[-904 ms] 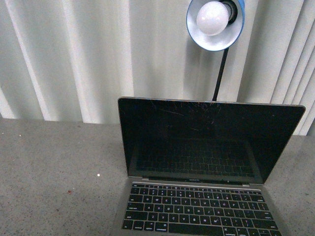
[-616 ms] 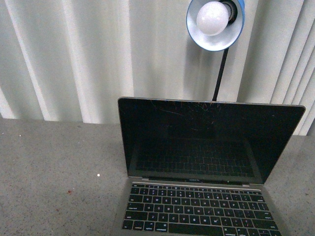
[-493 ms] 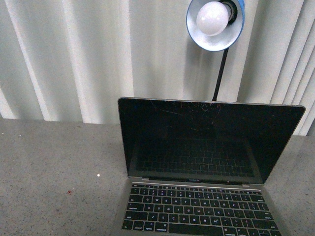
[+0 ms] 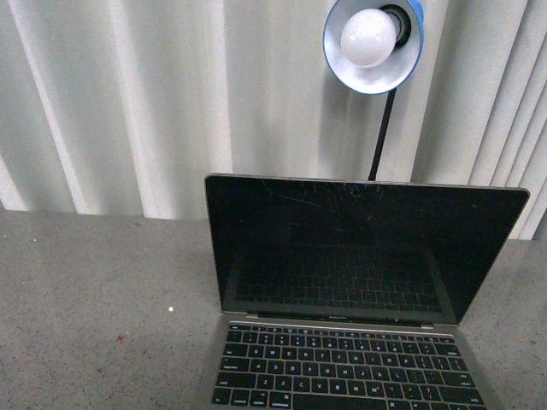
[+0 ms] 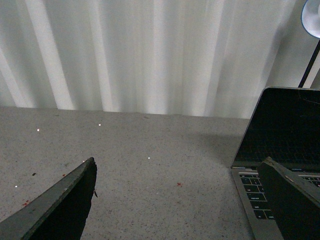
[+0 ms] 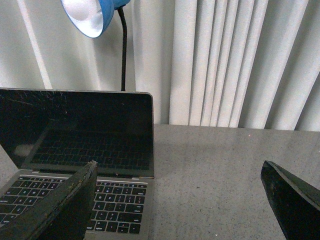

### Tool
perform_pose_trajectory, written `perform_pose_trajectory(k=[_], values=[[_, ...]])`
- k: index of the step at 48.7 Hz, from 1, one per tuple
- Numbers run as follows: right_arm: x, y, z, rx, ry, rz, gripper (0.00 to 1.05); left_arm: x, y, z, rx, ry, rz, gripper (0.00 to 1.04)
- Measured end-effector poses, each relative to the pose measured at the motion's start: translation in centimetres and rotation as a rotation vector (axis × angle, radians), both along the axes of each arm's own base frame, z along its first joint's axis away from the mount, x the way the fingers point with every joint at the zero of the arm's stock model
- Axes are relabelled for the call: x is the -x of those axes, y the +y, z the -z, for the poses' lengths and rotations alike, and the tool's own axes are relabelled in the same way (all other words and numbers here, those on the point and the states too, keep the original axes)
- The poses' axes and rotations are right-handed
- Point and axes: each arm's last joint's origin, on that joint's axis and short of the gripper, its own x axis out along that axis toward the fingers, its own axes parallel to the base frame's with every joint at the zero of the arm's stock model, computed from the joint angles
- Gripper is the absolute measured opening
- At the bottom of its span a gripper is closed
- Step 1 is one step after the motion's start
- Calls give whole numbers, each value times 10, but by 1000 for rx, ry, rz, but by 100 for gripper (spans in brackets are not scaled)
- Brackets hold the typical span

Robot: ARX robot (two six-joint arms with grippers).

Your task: Close laptop

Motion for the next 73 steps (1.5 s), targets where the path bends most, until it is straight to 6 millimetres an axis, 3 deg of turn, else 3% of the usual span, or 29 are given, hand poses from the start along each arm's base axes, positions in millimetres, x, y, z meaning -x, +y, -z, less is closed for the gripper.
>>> perform_pose_trajectory(k=[30, 37, 40, 46, 57, 73], values=[[0, 0, 0, 0, 0, 0, 97, 0, 0, 0, 0, 0, 0, 98], [-2, -1, 1, -4, 16, 102, 97, -2, -2, 7, 131, 324, -319, 98], [-3, -2, -1, -7, 3, 112, 97, -3, -1, 12, 178, 351, -431, 98], [-8, -3, -4, -8, -19, 97, 97, -5, -1, 9, 272, 302, -472, 98], [-22, -9, -6, -5, -36, 77, 97, -15, -2, 4, 344, 250, -444, 98], [-65, -19, -22, 46, -46, 37, 97, -57, -3, -3, 318, 182, -369, 98]])
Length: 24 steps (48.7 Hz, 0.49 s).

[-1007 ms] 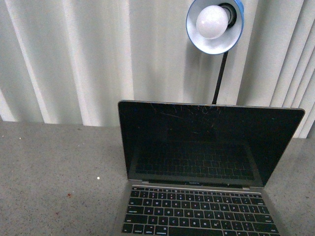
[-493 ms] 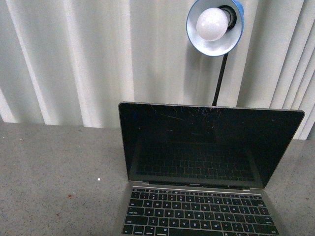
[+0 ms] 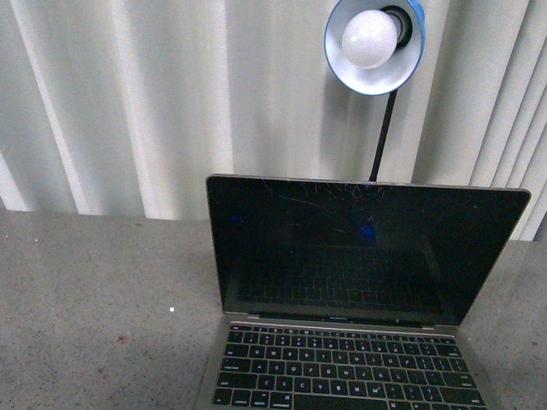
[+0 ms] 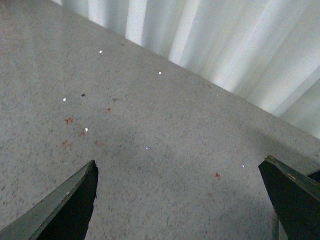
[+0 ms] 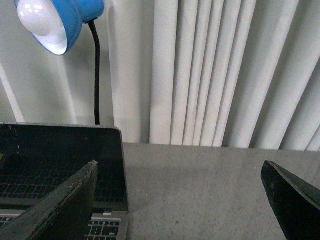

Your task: Close laptop

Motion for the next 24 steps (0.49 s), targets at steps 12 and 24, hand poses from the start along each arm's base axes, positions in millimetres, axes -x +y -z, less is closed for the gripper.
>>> perform_pose_trajectory(k=[12, 24], values=[[-59, -11, -20, 160, 23, -49, 97, -66, 5, -34, -171, -108, 63, 98], [-134, -22, -43, 534, 61, -139, 97, -154, -24, -70, -592, -107, 298, 98]])
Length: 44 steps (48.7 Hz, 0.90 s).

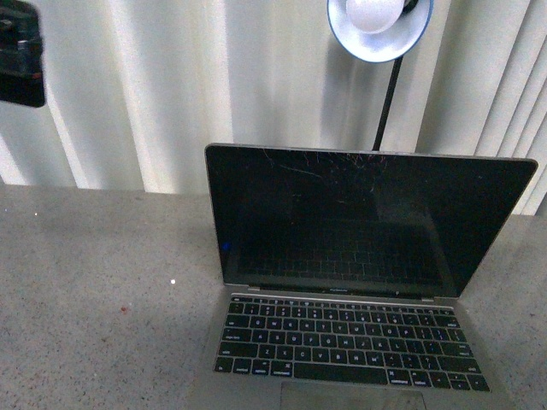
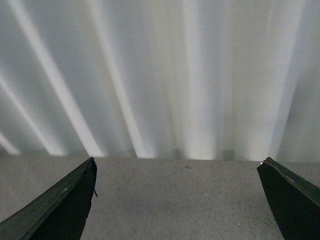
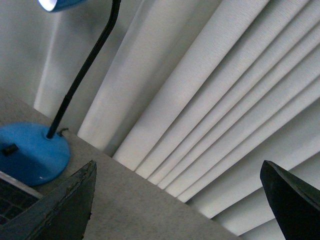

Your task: Close laptop

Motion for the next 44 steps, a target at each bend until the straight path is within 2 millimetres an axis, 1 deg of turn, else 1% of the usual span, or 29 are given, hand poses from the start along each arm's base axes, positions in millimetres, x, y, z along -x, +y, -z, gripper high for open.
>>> perform_pose_trajectory(k=[6, 7, 11, 13, 24, 28, 31, 34, 39, 44], values=[[-21, 2, -14, 142, -18, -29, 97, -21, -19, -13, -199, -7, 96, 98], [-24, 2, -16, 164, -20, -34, 97, -25, -24, -16, -268, -8, 122, 98], [-36, 4, -25, 241, -23, -65, 97, -35, -37, -22, -427, -8, 177, 98], [-44, 4, -29, 282, -21, -81, 97, -40, -45, -25, -549, -8, 214, 98], [-72, 4, -41, 439, 15, -160, 97, -61, -64, -33, -913, 23, 336, 98], [-84, 3, -43, 538, 46, -214, 97, -72, -71, -37, -1062, 56, 399, 98], [-93, 4, -43, 622, 65, -255, 97, -80, -77, -41, -1129, 86, 436, 98], [-97, 5, -43, 659, 75, -293, 97, -86, -81, -44, -1175, 115, 475, 98], [-103, 11, -46, 687, 106, -388, 97, -98, -89, -50, -1241, 169, 529, 98], [-108, 15, -49, 720, 125, -443, 97, -107, -96, -55, -1285, 220, 563, 98]])
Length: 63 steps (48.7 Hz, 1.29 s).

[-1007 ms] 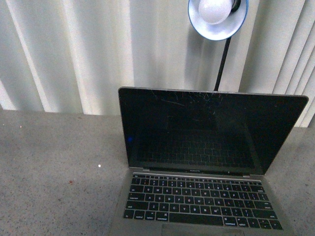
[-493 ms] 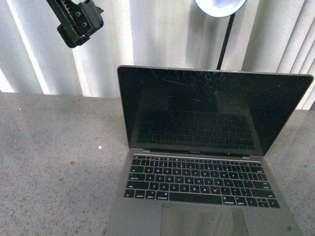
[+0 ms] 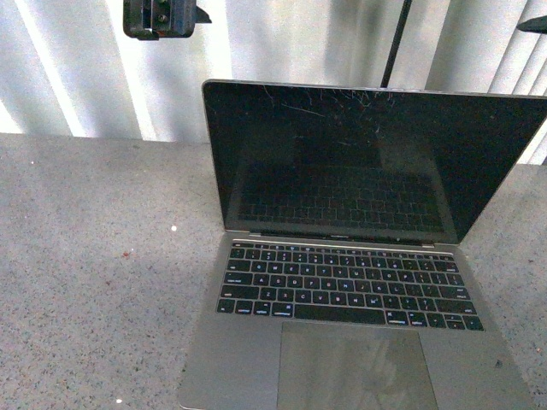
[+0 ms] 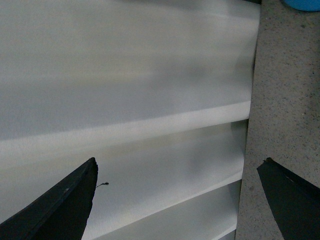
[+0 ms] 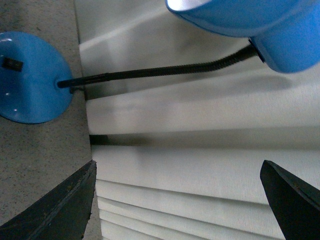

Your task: Close laptop

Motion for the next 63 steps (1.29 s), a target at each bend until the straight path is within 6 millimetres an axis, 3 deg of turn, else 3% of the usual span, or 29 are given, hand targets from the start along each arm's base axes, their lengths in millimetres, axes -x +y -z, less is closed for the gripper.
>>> perform_pose_trajectory(k=[27, 37, 39, 45, 55, 63], values=[[-9, 6, 11, 172, 170, -139, 97, -22, -30, -8, -116, 211, 5, 98], [-15, 9, 10, 189, 198, -155, 71, -29, -34, -5, -135, 237, -8, 97], [-16, 10, 11, 190, 206, -157, 64, -30, -34, -5, -137, 240, -12, 93], [-17, 12, 14, 205, 257, -161, 38, -30, -36, -3, -141, 279, -41, 64], [-18, 12, 20, 216, 325, -154, 4, -30, -42, 1, -136, 360, -100, 30], [-20, 12, 21, 222, 377, -145, 3, -29, -47, 2, -123, 425, -130, 7]])
